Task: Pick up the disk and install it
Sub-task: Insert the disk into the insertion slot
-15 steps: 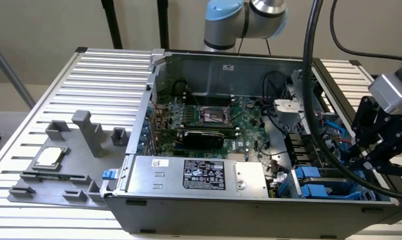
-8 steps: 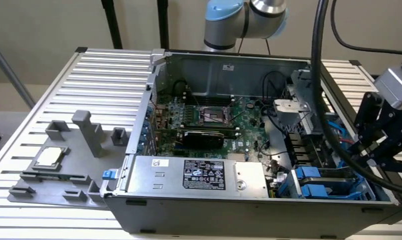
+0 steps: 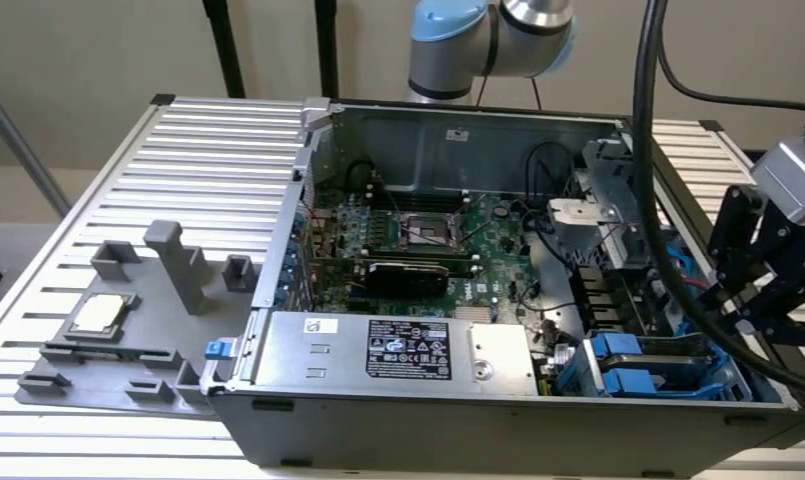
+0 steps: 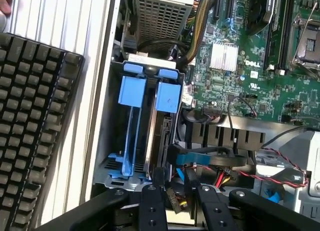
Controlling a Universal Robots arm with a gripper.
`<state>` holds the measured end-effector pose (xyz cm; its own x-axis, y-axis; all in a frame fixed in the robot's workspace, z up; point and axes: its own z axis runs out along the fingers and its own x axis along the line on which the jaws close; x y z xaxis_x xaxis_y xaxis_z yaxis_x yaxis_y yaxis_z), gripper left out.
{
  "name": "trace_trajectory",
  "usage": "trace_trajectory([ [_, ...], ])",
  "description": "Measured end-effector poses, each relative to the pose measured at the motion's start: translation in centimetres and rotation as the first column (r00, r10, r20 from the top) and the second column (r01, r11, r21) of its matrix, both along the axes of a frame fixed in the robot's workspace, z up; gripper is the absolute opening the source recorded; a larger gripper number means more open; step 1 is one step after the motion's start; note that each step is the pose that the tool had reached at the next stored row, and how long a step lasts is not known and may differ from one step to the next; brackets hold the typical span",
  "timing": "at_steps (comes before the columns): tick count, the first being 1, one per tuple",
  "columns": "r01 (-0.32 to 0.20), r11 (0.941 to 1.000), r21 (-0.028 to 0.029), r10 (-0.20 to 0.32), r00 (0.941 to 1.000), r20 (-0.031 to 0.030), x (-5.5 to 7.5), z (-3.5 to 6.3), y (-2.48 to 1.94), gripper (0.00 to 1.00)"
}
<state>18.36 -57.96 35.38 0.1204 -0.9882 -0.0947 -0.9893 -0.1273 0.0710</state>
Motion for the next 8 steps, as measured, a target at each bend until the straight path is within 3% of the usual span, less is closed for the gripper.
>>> trace_trajectory([
  [8,-0.003,1.0000,-0.0002,0.003,1.0000,0.0005,0.45,-0.26,0.00,1.00],
])
